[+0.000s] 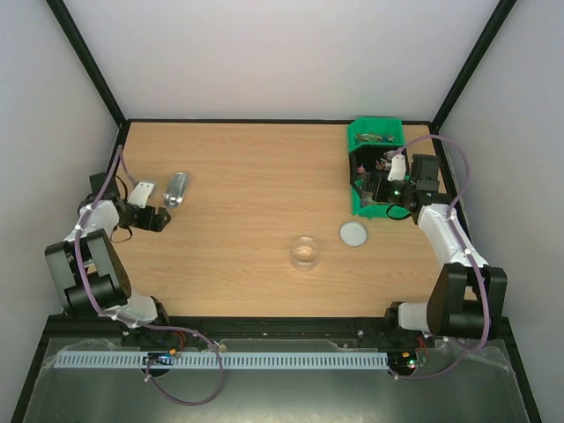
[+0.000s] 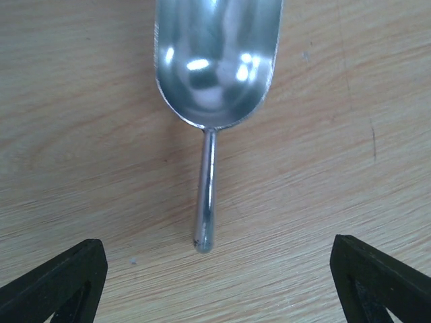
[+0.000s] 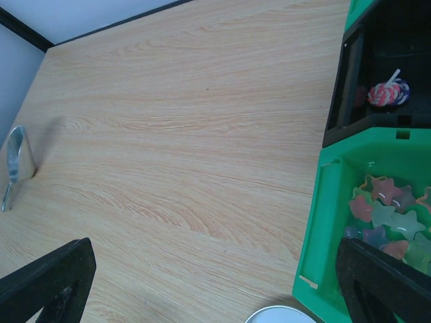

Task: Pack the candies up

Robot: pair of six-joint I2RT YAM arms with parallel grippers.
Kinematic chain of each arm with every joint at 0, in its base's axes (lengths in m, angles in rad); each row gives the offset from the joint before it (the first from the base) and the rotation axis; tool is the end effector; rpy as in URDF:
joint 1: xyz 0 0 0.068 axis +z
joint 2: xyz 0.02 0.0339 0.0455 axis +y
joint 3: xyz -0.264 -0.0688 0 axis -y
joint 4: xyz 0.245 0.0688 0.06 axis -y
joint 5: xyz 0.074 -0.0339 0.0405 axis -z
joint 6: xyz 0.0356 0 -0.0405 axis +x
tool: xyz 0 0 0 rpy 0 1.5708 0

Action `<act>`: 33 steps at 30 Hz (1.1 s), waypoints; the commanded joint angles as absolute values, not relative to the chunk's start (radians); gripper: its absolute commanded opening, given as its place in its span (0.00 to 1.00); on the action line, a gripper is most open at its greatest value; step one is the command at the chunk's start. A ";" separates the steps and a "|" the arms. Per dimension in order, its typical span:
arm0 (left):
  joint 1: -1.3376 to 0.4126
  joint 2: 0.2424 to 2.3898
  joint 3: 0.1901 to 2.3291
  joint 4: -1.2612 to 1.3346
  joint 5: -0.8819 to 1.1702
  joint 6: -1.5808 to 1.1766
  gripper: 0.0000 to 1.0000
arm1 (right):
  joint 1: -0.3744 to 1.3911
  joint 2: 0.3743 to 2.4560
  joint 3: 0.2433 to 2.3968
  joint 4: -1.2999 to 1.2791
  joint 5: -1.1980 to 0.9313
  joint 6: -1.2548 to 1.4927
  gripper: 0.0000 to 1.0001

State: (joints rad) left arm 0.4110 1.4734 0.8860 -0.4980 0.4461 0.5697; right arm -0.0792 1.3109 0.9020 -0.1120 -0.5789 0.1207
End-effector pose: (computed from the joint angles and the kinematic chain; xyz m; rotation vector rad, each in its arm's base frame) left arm 0.2638 0.0982 0.1966 0.3385 2.4840 -0.2090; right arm 0.2915 -0.0036 0.2746 -0.1457 2.0526 0.6281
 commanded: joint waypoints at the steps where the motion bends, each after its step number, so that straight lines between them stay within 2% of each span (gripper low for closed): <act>1: 0.405 1.514 0.852 -0.435 0.486 0.679 0.91 | -0.085 1.338 0.925 -0.169 -0.566 0.146 0.98; 11: 0.385 1.600 0.805 -0.275 0.469 0.747 0.74 | -0.091 1.302 0.932 -0.156 -0.536 0.207 0.99; 21: 0.375 1.716 0.813 -0.129 0.466 0.743 0.40 | -0.092 1.258 0.896 -0.090 -0.620 0.264 0.99; 25: 0.371 1.747 0.816 -0.085 0.471 0.739 0.30 | -0.092 1.271 0.912 -0.108 -0.641 0.263 0.99; 33: 0.362 1.745 0.865 -0.153 0.524 0.778 0.03 | -0.091 1.284 0.960 -0.167 -0.733 0.206 0.99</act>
State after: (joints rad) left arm 0.3737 1.7489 0.8444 -0.0990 0.4786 0.7483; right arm -0.0872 1.2842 0.9108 -0.1101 -0.6601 0.2356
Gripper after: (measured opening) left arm 0.076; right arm 0.986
